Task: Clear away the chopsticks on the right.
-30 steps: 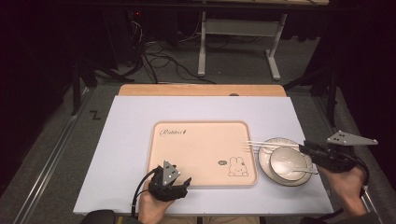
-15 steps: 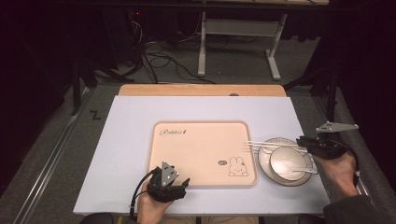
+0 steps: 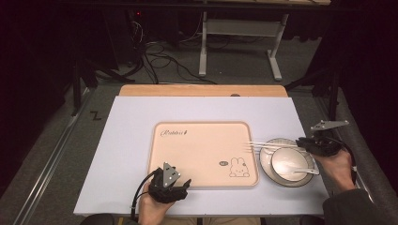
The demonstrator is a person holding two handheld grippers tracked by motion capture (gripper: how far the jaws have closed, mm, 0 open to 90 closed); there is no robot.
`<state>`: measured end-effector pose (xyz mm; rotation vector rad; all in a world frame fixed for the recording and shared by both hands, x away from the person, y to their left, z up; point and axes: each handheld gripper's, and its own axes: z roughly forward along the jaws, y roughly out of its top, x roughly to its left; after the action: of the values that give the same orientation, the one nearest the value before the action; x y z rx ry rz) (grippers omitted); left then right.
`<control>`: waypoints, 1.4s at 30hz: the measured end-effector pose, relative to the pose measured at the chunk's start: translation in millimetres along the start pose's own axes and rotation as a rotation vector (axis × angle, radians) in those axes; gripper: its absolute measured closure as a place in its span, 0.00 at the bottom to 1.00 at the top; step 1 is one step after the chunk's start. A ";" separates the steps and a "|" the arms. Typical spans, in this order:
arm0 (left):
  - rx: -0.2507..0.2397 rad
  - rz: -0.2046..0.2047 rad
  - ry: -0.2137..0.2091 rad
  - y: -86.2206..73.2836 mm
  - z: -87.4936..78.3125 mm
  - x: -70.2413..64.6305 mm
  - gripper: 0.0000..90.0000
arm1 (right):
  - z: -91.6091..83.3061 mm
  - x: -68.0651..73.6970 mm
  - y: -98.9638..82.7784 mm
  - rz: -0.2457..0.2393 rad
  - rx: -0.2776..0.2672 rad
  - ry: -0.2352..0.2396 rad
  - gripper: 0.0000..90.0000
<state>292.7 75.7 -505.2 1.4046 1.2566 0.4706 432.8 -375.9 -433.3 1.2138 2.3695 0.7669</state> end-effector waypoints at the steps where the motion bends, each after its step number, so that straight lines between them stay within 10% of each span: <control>1: 0.000 -0.002 0.000 -0.1 0.2 -0.1 0.35 | 1.2 -0.5 0.2 -0.004 0.006 -0.001 0.87; 42: -0.027 0.017 0.007 -3.5 0.4 -3.7 0.35 | 21.1 -9.5 2.8 -0.060 0.134 0.047 0.84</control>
<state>290.3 71.6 -507.1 1.3932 1.2407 0.5033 451.4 -376.2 -447.4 1.1826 2.5188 0.6336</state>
